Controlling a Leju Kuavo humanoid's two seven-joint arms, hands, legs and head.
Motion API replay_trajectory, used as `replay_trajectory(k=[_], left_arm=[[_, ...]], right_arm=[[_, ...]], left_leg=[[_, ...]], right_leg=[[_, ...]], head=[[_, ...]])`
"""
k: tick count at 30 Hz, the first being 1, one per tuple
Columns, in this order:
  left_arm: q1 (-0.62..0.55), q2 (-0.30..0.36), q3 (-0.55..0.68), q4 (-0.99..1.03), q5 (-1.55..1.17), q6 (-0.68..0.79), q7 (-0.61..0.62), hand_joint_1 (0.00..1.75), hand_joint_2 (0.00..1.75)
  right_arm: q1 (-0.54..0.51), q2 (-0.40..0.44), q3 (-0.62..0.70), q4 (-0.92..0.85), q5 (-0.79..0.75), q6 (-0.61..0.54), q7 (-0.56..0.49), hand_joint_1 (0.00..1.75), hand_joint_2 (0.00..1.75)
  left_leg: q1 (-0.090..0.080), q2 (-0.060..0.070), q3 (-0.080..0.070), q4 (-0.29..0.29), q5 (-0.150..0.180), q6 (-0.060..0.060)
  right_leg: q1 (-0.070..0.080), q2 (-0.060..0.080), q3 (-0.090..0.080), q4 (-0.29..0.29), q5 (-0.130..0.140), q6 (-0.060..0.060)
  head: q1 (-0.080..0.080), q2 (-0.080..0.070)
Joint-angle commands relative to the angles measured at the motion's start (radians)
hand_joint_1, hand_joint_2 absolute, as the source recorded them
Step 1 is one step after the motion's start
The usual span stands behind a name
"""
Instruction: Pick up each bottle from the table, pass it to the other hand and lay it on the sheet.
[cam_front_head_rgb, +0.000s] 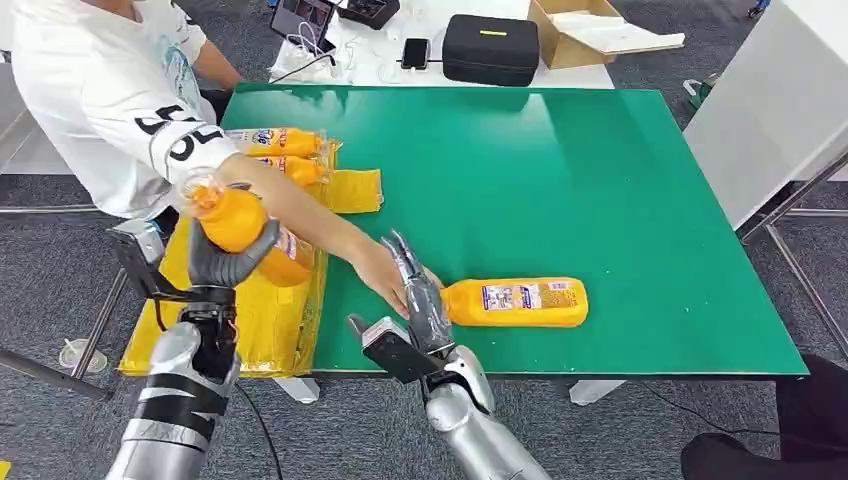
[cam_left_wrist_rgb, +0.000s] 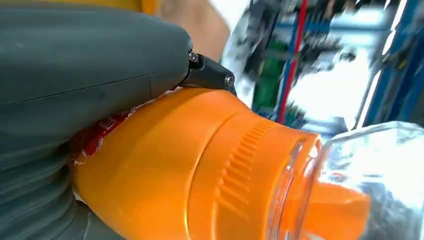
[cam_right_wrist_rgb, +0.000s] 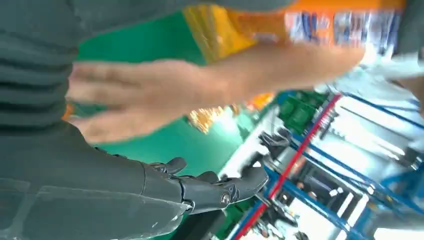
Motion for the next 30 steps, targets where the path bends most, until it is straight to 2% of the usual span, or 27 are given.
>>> replay_trajectory(k=[1, 3, 4, 5, 6, 9, 11, 12, 13, 14, 15, 16, 17, 19, 20, 21, 22, 26, 28, 29, 30], left_arm=[[-0.069, -0.004, 0.088, 0.050, -0.025, 0.000, -0.006, 1.75, 1.75], [-0.068, -0.006, 0.091, 0.051, -0.031, 0.013, -0.007, 1.75, 1.75], [-0.078, 0.011, 0.080, 0.053, -0.145, 0.129, -0.061, 1.75, 1.75], [-0.095, 0.021, 0.092, 0.073, -0.194, 0.185, -0.060, 1.75, 1.75], [-0.103, 0.035, 0.080, 0.081, -0.276, 0.258, -0.084, 1.75, 1.75], [-0.150, 0.062, 0.101, 0.176, -0.433, 0.439, -0.084, 1.75, 1.75], [-0.186, 0.091, 0.084, 0.273, -0.575, 0.596, -0.084, 1.75, 1.75], [-0.200, 0.102, 0.076, 0.311, -0.625, 0.633, -0.082, 1.75, 1.75], [-0.223, 0.122, 0.050, 0.388, -0.738, 0.730, -0.052, 1.75, 1.75], [-0.232, 0.130, 0.046, 0.418, -0.756, 0.720, -0.043, 1.75, 1.75], [-0.240, 0.150, 0.004, 0.459, -0.908, 0.848, 0.011, 1.75, 1.75], [-0.246, 0.156, 0.001, 0.498, -0.960, 0.823, 0.037, 1.75, 1.75], [-0.230, 0.173, -0.016, 0.495, -1.124, 0.848, 0.105, 1.75, 1.75], [-0.236, 0.177, -0.032, 0.565, -1.174, 0.839, 0.096, 1.75, 1.75], [-0.235, 0.208, -0.052, 0.575, -1.234, 0.820, 0.112, 1.75, 1.75], [-0.230, 0.192, -0.062, 0.602, -1.250, 0.828, 0.122, 1.75, 1.75], [-0.234, 0.199, -0.085, 0.633, -1.284, 0.817, 0.124, 1.75, 1.75], [-0.239, 0.205, -0.125, 0.681, -1.344, 0.721, 0.132, 1.75, 1.75], [-0.239, 0.200, -0.121, 0.683, -1.333, 0.669, 0.117, 1.75, 1.75], [-0.237, 0.199, -0.123, 0.683, -1.331, 0.653, 0.114, 1.75, 1.75], [-0.237, 0.199, -0.123, 0.683, -1.331, 0.653, 0.114, 1.75, 1.75]], right_arm=[[0.011, -0.050, 0.004, -0.106, -0.008, 0.005, 0.008, 0.00, 0.00], [0.014, -0.048, 0.000, -0.110, -0.017, -0.003, -0.004, 0.00, 0.00], [0.022, -0.047, -0.002, -0.137, -0.048, -0.015, -0.040, 0.00, 0.00], [0.038, -0.051, -0.002, -0.189, -0.074, -0.018, -0.051, 0.00, 0.00], [0.046, -0.053, -0.002, -0.220, -0.097, -0.018, -0.062, 0.00, 0.00], [0.083, -0.063, 0.016, -0.357, -0.150, -0.036, -0.092, 0.00, 0.00], [0.102, -0.065, 0.028, -0.428, -0.185, -0.067, -0.118, 0.00, 0.00], [0.109, -0.063, 0.028, -0.450, -0.197, -0.088, -0.134, 0.00, 0.00], [0.116, -0.066, 0.033, -0.484, -0.223, -0.105, -0.137, 0.00, 0.00], [0.122, -0.066, 0.030, -0.501, -0.237, -0.116, -0.141, 0.00, 0.00], [0.121, -0.071, 0.032, -0.510, -0.257, -0.123, -0.144, 0.00, 0.00], [0.122, -0.074, 0.030, -0.517, -0.284, -0.122, -0.147, 0.00, 0.00], [0.124, -0.078, 0.026, -0.526, -0.321, -0.119, -0.157, 0.00, 0.00], [0.123, -0.082, 0.017, -0.530, -0.351, -0.111, -0.162, 0.00, 0.00], [0.122, -0.087, 0.012, -0.525, -0.368, -0.101, -0.161, 0.00, 0.00], [0.122, -0.088, 0.009, -0.520, -0.372, -0.098, -0.161, 0.00, 0.00], [0.119, -0.089, 0.006, -0.508, -0.384, -0.084, -0.163, 0.00, 0.00], [0.098, -0.085, 0.005, -0.458, -0.393, -0.049, -0.158, 0.00, 0.00], [0.093, -0.083, 0.007, -0.445, -0.392, -0.038, -0.153, 0.00, 0.00], [0.093, -0.084, 0.008, -0.443, -0.388, -0.028, -0.150, 0.00, 0.00], [0.093, -0.084, 0.008, -0.443, -0.388, -0.028, -0.150, 0.00, 0.00]], left_leg=[[0.000, -0.001, 0.005, 0.000, -0.002, 0.002], [0.000, 0.000, 0.002, 0.000, -0.001, 0.001], [-0.001, 0.001, 0.004, 0.000, -0.002, 0.002], [-0.001, 0.001, 0.006, 0.000, -0.003, 0.002], [0.000, -0.001, 0.003, 0.000, -0.001, 0.001], [-0.001, 0.000, 0.001, 0.000, -0.001, 0.001], [-0.001, 0.000, 0.006, 0.000, -0.002, 0.001], [-0.001, 0.000, 0.004, 0.000, -0.001, 0.001], [0.000, 0.000, 0.003, 0.000, -0.001, 0.001], [-0.001, -0.001, 0.005, 0.000, -0.001, 0.001], [-0.001, -0.001, 0.003, -0.001, 0.000, 0.001], [-0.001, -0.001, 0.004, 0.000, -0.001, 0.001], [-0.001, 0.000, 0.003, -0.001, -0.001, 0.001], [-0.001, 0.002, 0.004, -0.001, -0.001, 0.001], [-0.001, 0.002, 0.007, -0.001, -0.002, 0.002], [-0.001, 0.002, 0.009, -0.002, -0.002, 0.002], [-0.001, 0.001, 0.005, -0.002, -0.001, 0.001], [-0.001, 0.002, 0.004, -0.001, -0.001, 0.001], [0.000, 0.003, 0.008, -0.001, -0.002, 0.001], [0.000, 0.002, 0.005, -0.001, -0.002, 0.001], [0.000, 0.003, 0.010, -0.001, -0.003, 0.002]], right_leg=[[0.000, -0.002, 0.006, -0.001, -0.002, -0.001], [0.000, -0.001, 0.002, -0.001, -0.001, 0.000], [0.000, -0.001, 0.004, 0.000, -0.001, -0.001], [0.000, -0.001, 0.007, 0.000, -0.002, -0.001], [0.000, -0.002, 0.004, 0.000, -0.001, -0.001], [0.000, -0.001, 0.001, 0.000, -0.001, -0.001], [0.000, -0.002, 0.006, 0.000, -0.002, -0.002], [0.000, -0.002, 0.004, 0.000, -0.002, -0.001], [0.000, -0.002, 0.003, 0.000, -0.001, -0.001], [0.000, -0.002, 0.005, 0.000, -0.002, -0.001], [0.000, -0.002, 0.003, 0.000, -0.001, -0.001], [0.000, -0.002, 0.005, 0.000, -0.002, -0.001], [0.000, -0.001, 0.003, 0.000, -0.001, -0.001], [0.000, 0.001, 0.003, -0.001, -0.001, -0.001], [0.000, 0.000, 0.006, -0.001, -0.001, -0.001], [0.000, 0.000, 0.008, -0.002, -0.002, -0.001], [-0.001, -0.001, 0.005, -0.001, -0.001, -0.001], [0.000, 0.000, 0.004, -0.001, -0.001, -0.001], [0.000, 0.000, 0.008, -0.001, -0.002, -0.002], [0.000, 0.000, 0.005, -0.001, -0.001, -0.001], [0.001, 0.000, 0.009, -0.001, -0.003, -0.002]], head=[[0.000, 0.000], [0.000, 0.000], [0.000, 0.000], [0.000, 0.000], [0.001, 0.000], [0.000, 0.000], [0.000, 0.000], [0.000, 0.000], [0.000, 0.000], [0.000, 0.000], [0.000, 0.000], [0.001, 0.000], [0.000, 0.000], [0.001, 0.000], [0.000, 0.000], [0.001, 0.000], [0.001, 0.000], [0.001, 0.000], [0.001, 0.000], [0.001, 0.000], [0.000, 0.000]])
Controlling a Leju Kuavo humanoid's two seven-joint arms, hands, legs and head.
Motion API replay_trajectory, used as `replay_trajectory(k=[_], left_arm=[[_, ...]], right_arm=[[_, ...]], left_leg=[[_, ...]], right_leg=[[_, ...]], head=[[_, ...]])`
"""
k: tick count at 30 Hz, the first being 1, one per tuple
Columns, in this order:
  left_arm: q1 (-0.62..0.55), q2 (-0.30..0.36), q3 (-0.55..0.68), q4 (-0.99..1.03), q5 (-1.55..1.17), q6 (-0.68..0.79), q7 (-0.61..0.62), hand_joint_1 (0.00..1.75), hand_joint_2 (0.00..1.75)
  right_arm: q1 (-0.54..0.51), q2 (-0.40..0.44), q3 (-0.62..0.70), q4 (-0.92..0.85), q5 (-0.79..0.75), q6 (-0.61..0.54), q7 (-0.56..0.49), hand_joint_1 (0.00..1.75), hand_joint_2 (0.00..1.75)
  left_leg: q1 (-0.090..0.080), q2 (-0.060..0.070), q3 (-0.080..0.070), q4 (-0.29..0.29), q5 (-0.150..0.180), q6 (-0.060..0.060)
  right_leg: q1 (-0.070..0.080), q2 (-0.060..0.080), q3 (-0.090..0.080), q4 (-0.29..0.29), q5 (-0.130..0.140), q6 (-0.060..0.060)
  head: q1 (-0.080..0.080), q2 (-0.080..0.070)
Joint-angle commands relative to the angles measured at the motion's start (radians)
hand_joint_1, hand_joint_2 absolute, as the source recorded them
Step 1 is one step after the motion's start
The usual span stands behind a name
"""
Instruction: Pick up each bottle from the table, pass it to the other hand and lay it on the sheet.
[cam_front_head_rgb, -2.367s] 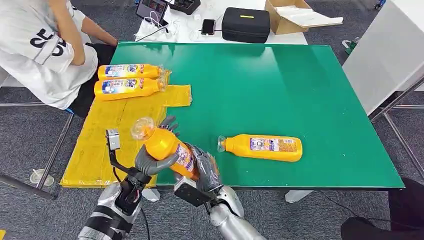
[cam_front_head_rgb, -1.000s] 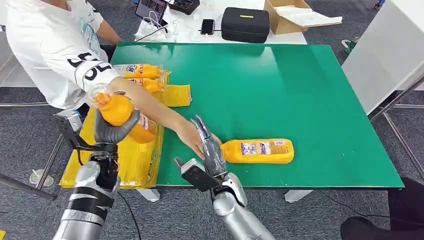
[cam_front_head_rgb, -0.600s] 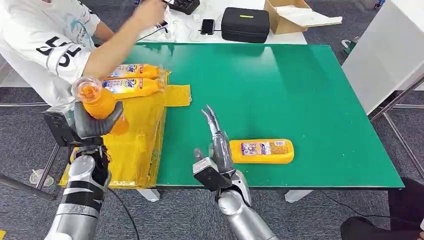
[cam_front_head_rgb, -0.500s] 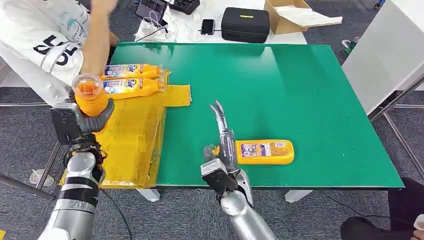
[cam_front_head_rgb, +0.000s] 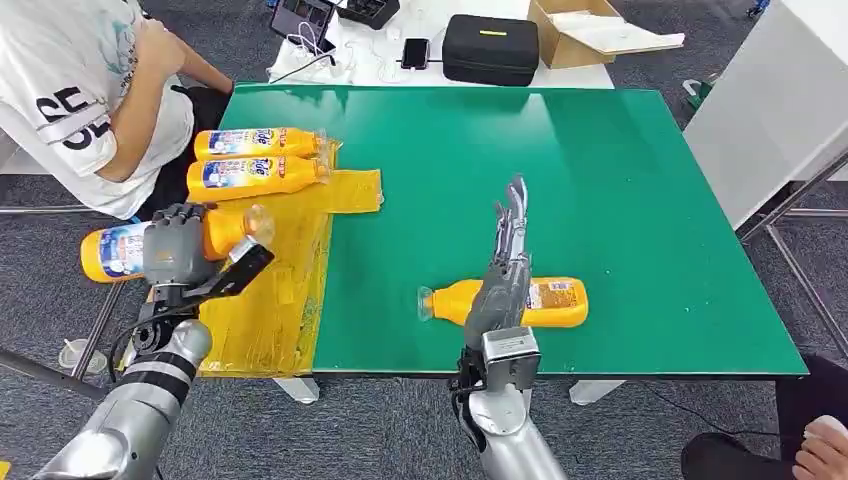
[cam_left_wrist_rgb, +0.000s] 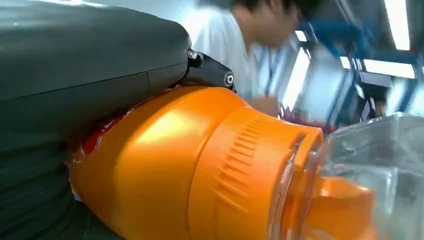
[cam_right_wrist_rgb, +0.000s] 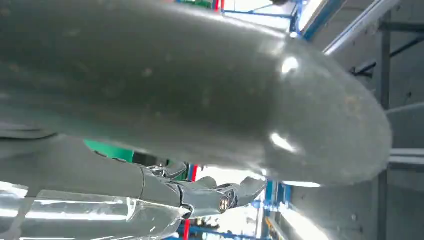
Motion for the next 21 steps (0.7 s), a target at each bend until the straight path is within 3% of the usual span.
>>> replay_trajectory(k=[1, 4, 16, 21], left_arm=[[-0.068, 0.034, -0.096, 0.194, -0.015, -0.143, -0.018, 1.75, 1.75], [-0.057, 0.030, -0.073, 0.190, 0.027, -0.209, -0.065, 1.75, 1.75], [-0.051, 0.030, -0.074, 0.187, 0.028, -0.216, -0.070, 1.75, 1.75], [-0.019, 0.022, -0.050, 0.171, 0.106, -0.346, -0.158, 1.75, 1.75]], right_arm=[[-0.041, -0.029, 0.004, 0.069, -0.004, 0.044, 0.019, 0.00, 0.00], [-0.049, -0.024, 0.005, 0.092, -0.005, 0.058, 0.032, 0.00, 0.00], [-0.053, -0.023, 0.008, 0.101, -0.004, 0.066, 0.039, 0.00, 0.00], [-0.070, -0.012, 0.013, 0.152, 0.008, 0.094, 0.054, 0.00, 0.00]], left_leg=[[0.000, 0.001, 0.006, 0.000, -0.002, 0.001], [0.000, 0.001, 0.004, 0.000, -0.001, 0.001], [0.000, 0.001, 0.005, 0.000, -0.002, 0.001], [0.000, 0.002, 0.005, -0.001, -0.002, 0.001]], right_leg=[[0.001, 0.000, 0.006, 0.000, -0.002, -0.001], [0.001, 0.000, 0.003, -0.001, -0.001, -0.001], [0.001, 0.000, 0.005, 0.000, -0.001, -0.001], [0.001, 0.001, 0.005, -0.001, -0.001, -0.001]], head=[[0.000, 0.000], [0.000, 0.000], [0.000, 0.000], [0.000, 0.000]])
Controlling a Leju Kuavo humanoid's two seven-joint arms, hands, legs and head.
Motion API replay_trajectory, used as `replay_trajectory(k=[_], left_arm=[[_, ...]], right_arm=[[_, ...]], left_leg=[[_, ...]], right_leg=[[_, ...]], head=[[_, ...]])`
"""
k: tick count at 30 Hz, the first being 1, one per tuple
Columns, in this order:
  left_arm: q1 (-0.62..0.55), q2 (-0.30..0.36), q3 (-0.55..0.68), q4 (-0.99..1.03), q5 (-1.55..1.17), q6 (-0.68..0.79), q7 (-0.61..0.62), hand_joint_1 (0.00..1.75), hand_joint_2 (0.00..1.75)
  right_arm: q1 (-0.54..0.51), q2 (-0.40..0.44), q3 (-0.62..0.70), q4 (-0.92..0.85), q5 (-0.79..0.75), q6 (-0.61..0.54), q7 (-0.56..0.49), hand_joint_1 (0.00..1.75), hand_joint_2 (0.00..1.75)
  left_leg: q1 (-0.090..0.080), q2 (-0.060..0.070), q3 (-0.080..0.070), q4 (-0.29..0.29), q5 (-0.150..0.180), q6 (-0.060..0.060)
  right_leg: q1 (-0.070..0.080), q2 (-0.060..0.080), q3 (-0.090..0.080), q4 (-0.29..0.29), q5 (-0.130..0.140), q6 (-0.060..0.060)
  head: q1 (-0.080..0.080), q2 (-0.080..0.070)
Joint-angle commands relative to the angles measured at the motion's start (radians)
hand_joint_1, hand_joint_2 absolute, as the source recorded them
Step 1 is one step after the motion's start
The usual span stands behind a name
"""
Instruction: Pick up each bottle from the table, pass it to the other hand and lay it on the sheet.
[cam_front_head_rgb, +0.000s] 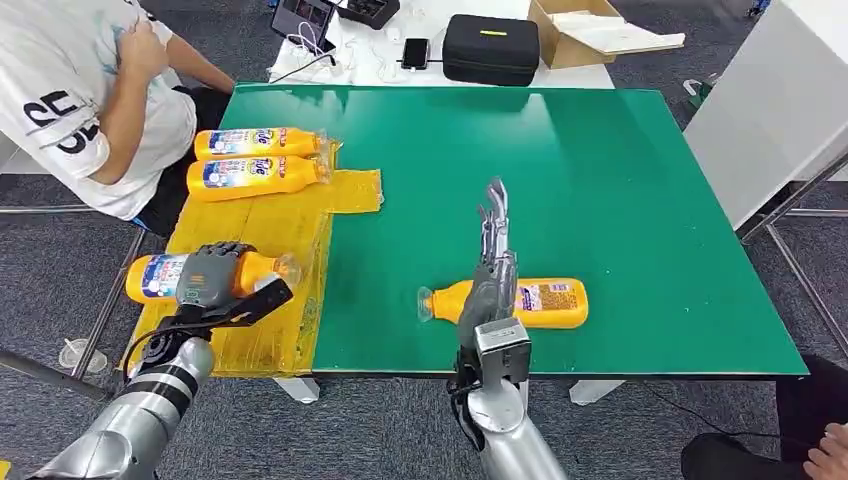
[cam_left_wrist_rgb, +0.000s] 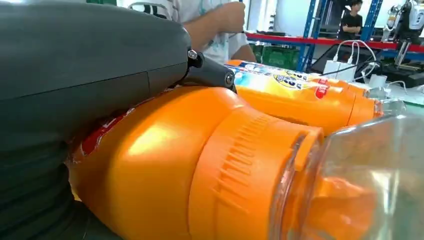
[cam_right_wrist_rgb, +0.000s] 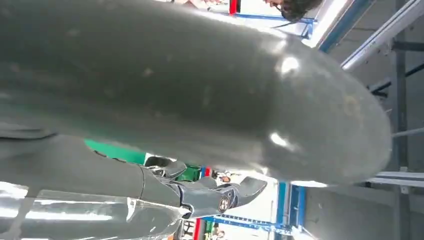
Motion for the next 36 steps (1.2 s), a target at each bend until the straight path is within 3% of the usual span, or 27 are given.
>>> replay_trajectory(k=[1, 6, 7, 8, 9, 10, 13, 14, 30, 36], left_arm=[[-0.008, 0.004, 0.003, 0.044, 0.086, -0.165, -0.100, 1.75, 1.75], [0.004, 0.012, -0.015, 0.035, 0.089, -0.197, -0.123, 1.75, 1.75], [0.005, 0.018, -0.039, 0.038, 0.079, -0.219, -0.120, 1.19, 1.75], [0.007, 0.023, -0.055, 0.039, 0.070, -0.230, -0.116, 0.47, 1.75], [0.008, 0.028, -0.073, 0.044, 0.062, -0.247, -0.112, 0.12, 1.75], [0.011, 0.034, -0.095, 0.045, 0.050, -0.256, -0.109, 0.00, 1.75], [0.013, 0.035, -0.098, 0.051, 0.058, -0.271, -0.110, 0.00, 1.75], [0.015, 0.036, -0.108, 0.048, 0.053, -0.270, -0.103, 0.00, 0.00], [0.027, 0.043, -0.136, 0.015, 0.130, -0.368, -0.114, 0.00, 0.00], [0.033, 0.093, -0.179, -0.049, 0.267, -0.570, -0.126, 0.00, 0.00]], right_arm=[[-0.063, -0.009, 0.016, 0.122, 0.011, 0.037, 0.022, 0.00, 0.00], [-0.067, -0.004, 0.015, 0.137, 0.004, 0.058, 0.030, 0.00, 0.00], [-0.070, -0.002, 0.010, 0.149, -0.002, 0.073, 0.034, 0.00, 0.00], [-0.072, 0.001, 0.005, 0.157, -0.008, 0.082, 0.036, 0.00, 0.00], [-0.073, 0.002, 0.002, 0.165, -0.011, 0.091, 0.037, 0.00, 0.00], [-0.074, 0.005, -0.003, 0.175, -0.012, 0.095, 0.037, 0.00, 0.00], [-0.075, 0.006, -0.005, 0.185, -0.014, 0.101, 0.037, 0.00, 0.00], [-0.075, 0.008, -0.009, 0.187, -0.014, 0.103, 0.037, 0.00, 0.00], [-0.069, 0.023, -0.043, 0.223, -0.022, 0.125, 0.042, 0.00, 0.00], [-0.072, 0.025, -0.059, 0.241, -0.029, 0.131, 0.042, 0.00, 0.00]], left_leg=[[0.000, 0.003, 0.007, -0.001, -0.002, 0.002], [0.000, 0.003, 0.007, -0.001, -0.002, 0.002], [-0.001, 0.001, 0.005, -0.001, -0.001, 0.001], [0.000, 0.001, 0.006, -0.001, -0.001, 0.001], [0.000, 0.001, 0.005, -0.001, -0.001, 0.001], [-0.001, 0.002, 0.008, -0.002, -0.001, 0.001], [-0.001, 0.003, 0.007, -0.002, -0.001, 0.001], [0.000, 0.001, 0.005, -0.001, -0.001, 0.001], [-0.001, -0.001, 0.011, -0.002, -0.001, 0.001], [0.000, 0.000, 0.011, -0.002, 0.000, 0.002]], right_leg=[[0.000, 0.002, 0.007, -0.001, -0.001, -0.001], [0.000, 0.002, 0.006, -0.001, -0.001, -0.001], [0.000, 0.001, 0.005, -0.001, 0.000, -0.001], [0.000, 0.001, 0.007, -0.001, -0.001, -0.001], [0.000, 0.001, 0.005, -0.001, 0.000, -0.001], [0.000, 0.002, 0.007, -0.002, 0.000, -0.001], [0.000, 0.002, 0.007, -0.001, 0.000, -0.001], [0.000, 0.001, 0.005, -0.001, 0.000, -0.001], [0.000, 0.001, 0.011, -0.001, 0.000, -0.001], [0.000, 0.001, 0.012, -0.002, 0.000, -0.002]], head=[[0.000, 0.000], [0.000, 0.000], [0.000, 0.000], [0.000, 0.000], [0.000, 0.000], [0.000, 0.000], [0.000, 0.000], [0.000, 0.000], [0.000, 0.000], [0.000, 0.000]])
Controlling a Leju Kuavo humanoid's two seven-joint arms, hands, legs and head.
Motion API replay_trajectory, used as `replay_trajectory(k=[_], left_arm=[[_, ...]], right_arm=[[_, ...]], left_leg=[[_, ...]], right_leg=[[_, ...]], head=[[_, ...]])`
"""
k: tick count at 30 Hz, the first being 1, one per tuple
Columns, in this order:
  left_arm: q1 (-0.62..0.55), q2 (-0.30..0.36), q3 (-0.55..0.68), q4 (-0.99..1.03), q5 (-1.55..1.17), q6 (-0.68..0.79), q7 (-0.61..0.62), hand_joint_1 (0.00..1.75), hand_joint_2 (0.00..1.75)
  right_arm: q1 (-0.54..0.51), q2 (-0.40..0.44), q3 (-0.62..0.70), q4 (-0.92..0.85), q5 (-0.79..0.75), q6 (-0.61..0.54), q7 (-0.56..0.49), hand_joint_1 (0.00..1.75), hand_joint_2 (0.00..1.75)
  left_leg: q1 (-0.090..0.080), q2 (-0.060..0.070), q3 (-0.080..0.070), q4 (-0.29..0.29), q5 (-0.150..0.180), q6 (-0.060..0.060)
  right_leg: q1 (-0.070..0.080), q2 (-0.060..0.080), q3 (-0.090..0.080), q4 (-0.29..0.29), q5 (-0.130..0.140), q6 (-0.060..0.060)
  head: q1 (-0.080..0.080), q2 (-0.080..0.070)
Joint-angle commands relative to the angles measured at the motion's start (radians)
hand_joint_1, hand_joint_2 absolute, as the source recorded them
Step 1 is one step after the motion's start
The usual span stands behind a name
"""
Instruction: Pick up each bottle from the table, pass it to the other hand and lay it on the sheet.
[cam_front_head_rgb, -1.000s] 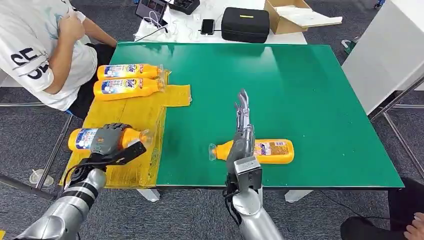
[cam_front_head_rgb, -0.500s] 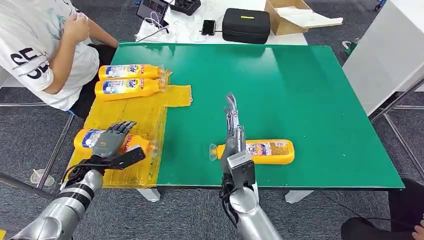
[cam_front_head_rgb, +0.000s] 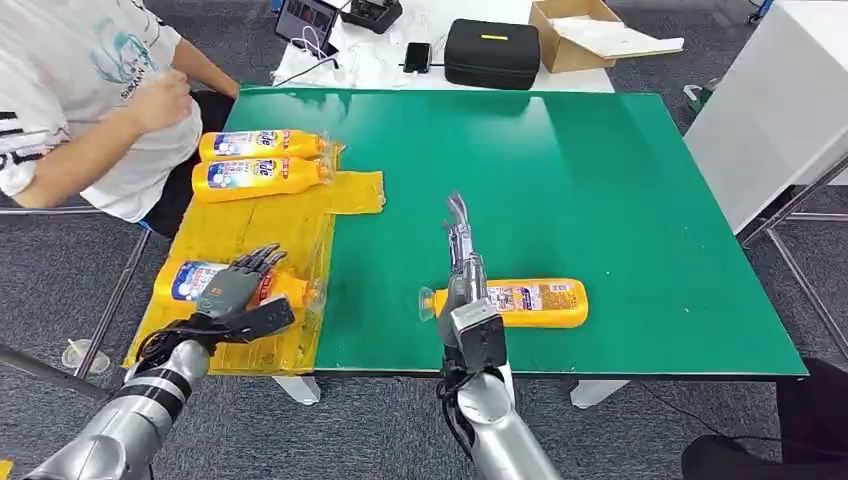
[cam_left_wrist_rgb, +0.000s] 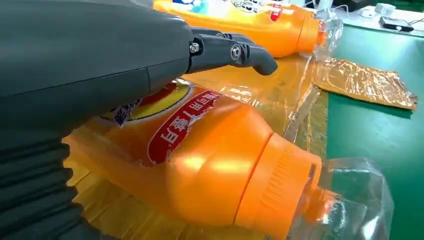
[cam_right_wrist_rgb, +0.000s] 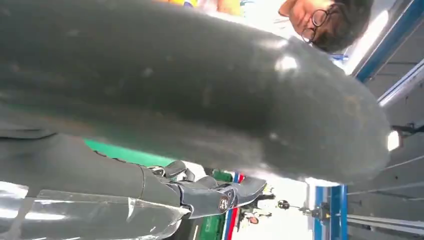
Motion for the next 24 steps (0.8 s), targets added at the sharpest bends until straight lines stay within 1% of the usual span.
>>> replay_trajectory(k=[1, 2, 3, 6, 7, 9, 10, 11, 12, 13, 14, 15, 16, 17, 18, 19, 20, 22, 23, 24], left_arm=[[0.025, 0.075, -0.100, -0.061, 0.154, -0.235, -0.001, 0.00, 0.00], [0.039, 0.090, -0.122, -0.095, 0.203, -0.269, -0.001, 0.00, 0.00], [0.048, 0.098, -0.136, -0.123, 0.256, -0.296, -0.001, 0.00, 0.00], [0.048, 0.098, -0.136, -0.123, 0.256, -0.296, -0.001, 0.00, 0.00], [0.048, 0.098, -0.136, -0.123, 0.256, -0.296, -0.001, 0.00, 0.00], [0.086, 0.103, -0.152, -0.202, 0.391, -0.283, -0.001, 0.00, 0.00], [0.127, 0.091, -0.141, -0.286, 0.545, -0.284, -0.001, 0.00, 0.00], [0.150, 0.064, -0.100, -0.323, 0.653, -0.286, -0.001, 0.00, 0.00], [0.176, 0.034, -0.056, -0.375, 0.737, -0.269, -0.001, 0.00, 0.00], [0.192, -0.019, 0.032, -0.404, 0.820, -0.231, -0.001, 0.00, 0.00], [0.196, -0.062, 0.112, -0.421, 0.870, -0.215, -0.001, 0.00, 0.00], [0.197, -0.107, 0.201, -0.439, 0.895, -0.179, -0.001, 0.00, 1.75], [0.209, -0.141, 0.278, -0.475, 0.939, -0.177, 0.008, 0.00, 1.75], [0.221, -0.157, 0.316, -0.513, 0.911, -0.111, 0.019, 0.00, 1.75], [0.234, -0.171, 0.351, -0.546, 0.915, -0.102, 0.024, 0.00, 1.75], [0.245, -0.180, 0.383, -0.563, 0.902, -0.088, 0.040, 0.00, 1.75], [0.254, -0.186, 0.402, -0.574, 0.901, -0.085, 0.041, 0.00, 1.75], [0.268, -0.186, 0.413, -0.574, 0.864, -0.068, 0.040, 0.00, 1.75], [0.271, -0.190, 0.421, -0.570, 0.865, -0.070, 0.038, 0.00, 1.75], [0.272, -0.192, 0.425, -0.556, 0.856, -0.075, 0.039, 0.00, 1.75]], right_arm=[[-0.040, -0.001, -0.037, 0.098, -0.011, 0.007, 0.004, 0.00, 0.00], [-0.041, 0.000, -0.039, 0.103, -0.013, 0.009, 0.003, 0.00, 0.00], [-0.042, 0.001, -0.039, 0.106, -0.014, 0.011, 0.003, 0.00, 0.00], [-0.042, 0.001, -0.039, 0.106, -0.014, 0.011, 0.003, 0.00, 0.00], [-0.042, 0.001, -0.039, 0.106, -0.014, 0.011, 0.003, 0.00, 0.00], [-0.041, 0.002, -0.040, 0.106, -0.015, 0.011, -0.002, 0.00, 0.00], [-0.046, -0.009, -0.029, 0.108, 0.014, -0.001, 0.003, 0.00, 0.00], [-0.056, -0.022, -0.018, 0.114, 0.049, -0.010, 0.024, 0.00, 0.00], [-0.072, -0.045, -0.001, 0.126, 0.115, -0.030, 0.065, 0.00, 0.00], [-0.101, -0.080, 0.018, 0.155, 0.206, -0.037, 0.151, 0.00, 0.00], [-0.127, -0.110, 0.030, 0.186, 0.289, -0.029, 0.231, 0.00, 1.75], [-0.154, -0.139, 0.024, 0.218, 0.360, -0.009, 0.291, 0.00, 1.75], [-0.177, -0.172, 0.038, 0.257, 0.442, 0.030, 0.364, 0.00, 1.75], [-0.192, -0.199, 0.034, 0.281, 0.490, 0.063, 0.404, 0.00, 1.75], [-0.204, -0.218, 0.021, 0.305, 0.511, 0.085, 0.426, 0.00, 1.75], [-0.231, -0.258, 0.033, 0.336, 0.569, 0.136, 0.473, 0.00, 1.75], [-0.242, -0.279, 0.025, 0.347, 0.582, 0.157, 0.486, 0.00, 1.75], [-0.284, -0.346, 0.042, 0.367, 0.618, 0.235, 0.526, 0.00, 1.75], [-0.296, -0.362, 0.039, 0.369, 0.617, 0.252, 0.529, 0.00, 1.75], [-0.321, -0.395, 0.061, 0.377, 0.633, 0.302, 0.548, 0.00, 1.75]], left_leg=[[0.000, 0.003, 0.004, -0.001, -0.001, 0.001], [0.000, 0.005, 0.006, -0.002, -0.001, 0.002], [0.000, 0.005, 0.005, -0.001, -0.001, 0.001], [-0.001, 0.006, 0.008, -0.002, -0.001, 0.002], [-0.001, 0.004, 0.006, -0.002, -0.001, 0.001], [0.000, 0.006, 0.008, -0.003, -0.001, 0.002], [-0.001, 0.006, 0.008, -0.003, -0.001, 0.002], [-0.001, 0.003, 0.006, -0.002, -0.001, 0.001], [-0.001, 0.004, 0.007, -0.002, -0.001, 0.002], [-0.001, 0.005, 0.008, -0.003, -0.002, 0.002], [-0.001, 0.001, 0.005, -0.002, -0.001, 0.002], [-0.001, 0.001, 0.005, -0.002, -0.001, 0.002], [-0.001, 0.001, 0.006, -0.001, -0.001, 0.003], [0.000, 0.002, 0.003, -0.001, -0.001, 0.002], [-0.001, 0.000, 0.003, 0.000, -0.001, 0.003], [0.000, 0.000, 0.001, 0.000, 0.000, 0.002], [-0.001, 0.001, 0.001, -0.001, -0.001, 0.003], [-0.001, 0.003, 0.003, 0.000, -0.002, 0.003], [-0.002, 0.004, 0.001, 0.000, -0.001, 0.002], [-0.002, 0.003, 0.002, 0.000, -0.002, 0.003]], right_leg=[[0.000, 0.002, 0.003, -0.001, 0.000, -0.001], [0.000, 0.003, 0.005, -0.002, 0.000, -0.002], [0.000, 0.003, 0.004, -0.001, 0.000, -0.001], [0.000, 0.005, 0.006, -0.002, 0.001, -0.002], [0.000, 0.003, 0.005, -0.001, 0.000, -0.001], [0.000, 0.004, 0.007, -0.003, 0.000, -0.002], [0.000, 0.004, 0.007, -0.002, 0.000, -0.002], [-0.001, 0.002, 0.005, -0.001, 0.000, -0.001], [-0.001, 0.003, 0.006, -0.002, 0.000, -0.001], [0.000, 0.003, 0.007, -0.003, 0.000, -0.001], [-0.001, 0.001, 0.005, -0.002, 0.000, 0.000], [-0.001, 0.000, 0.005, -0.002, 0.000, 0.000], [0.000, -0.001, 0.006, -0.003, 0.000, 0.000], [0.000, -0.002, 0.003, -0.002, 0.000, 0.000], [0.000, -0.005, 0.003, -0.003, 0.000, 0.000], [0.000, -0.004, 0.002, -0.003, 0.000, 0.001], [0.000, -0.003, 0.002, -0.003, 0.000, 0.000], [0.000, 0.000, 0.003, -0.003, 0.000, 0.000], [-0.001, 0.001, 0.001, -0.002, 0.000, 0.000], [-0.001, 0.000, 0.003, -0.002, 0.000, 0.000]], head=[[0.000, 0.000], [0.000, 0.000], [0.000, 0.000], [0.000, 0.000], [0.000, 0.000], [0.000, 0.000], [0.000, 0.000], [0.000, 0.000], [0.000, 0.000], [0.000, 0.000], [0.000, 0.000], [0.000, 0.000], [0.000, 0.000], [0.000, 0.000], [0.000, 0.000], [0.000, 0.000], [0.000, 0.000], [0.000, 0.000], [0.000, 0.000], [0.000, 0.000]])
